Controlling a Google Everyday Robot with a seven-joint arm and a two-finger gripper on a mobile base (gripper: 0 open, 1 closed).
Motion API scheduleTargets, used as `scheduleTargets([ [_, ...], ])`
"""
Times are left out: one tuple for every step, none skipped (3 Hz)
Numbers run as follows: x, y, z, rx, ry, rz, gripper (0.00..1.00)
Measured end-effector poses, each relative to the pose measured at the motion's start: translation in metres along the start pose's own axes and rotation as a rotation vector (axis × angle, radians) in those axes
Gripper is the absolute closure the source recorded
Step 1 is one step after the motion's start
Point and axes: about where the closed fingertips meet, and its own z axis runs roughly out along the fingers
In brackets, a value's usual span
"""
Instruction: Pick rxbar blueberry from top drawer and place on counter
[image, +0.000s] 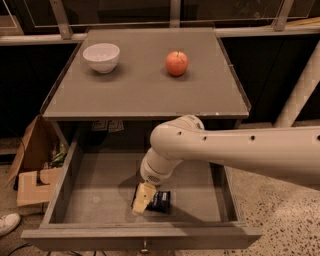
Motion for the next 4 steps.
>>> scheduleTargets([
  [0.005, 0.0, 0.009, -0.009, -0.013, 0.024, 0.0],
  [0.013, -0.001, 0.028, -0.019, -0.017, 0.051, 0.0],
  [0.024, -0.003, 0.039, -0.021, -0.016, 0.073, 0.0],
  [0.037, -0.003, 0.041, -0.02, -0.007, 0.091, 0.0],
])
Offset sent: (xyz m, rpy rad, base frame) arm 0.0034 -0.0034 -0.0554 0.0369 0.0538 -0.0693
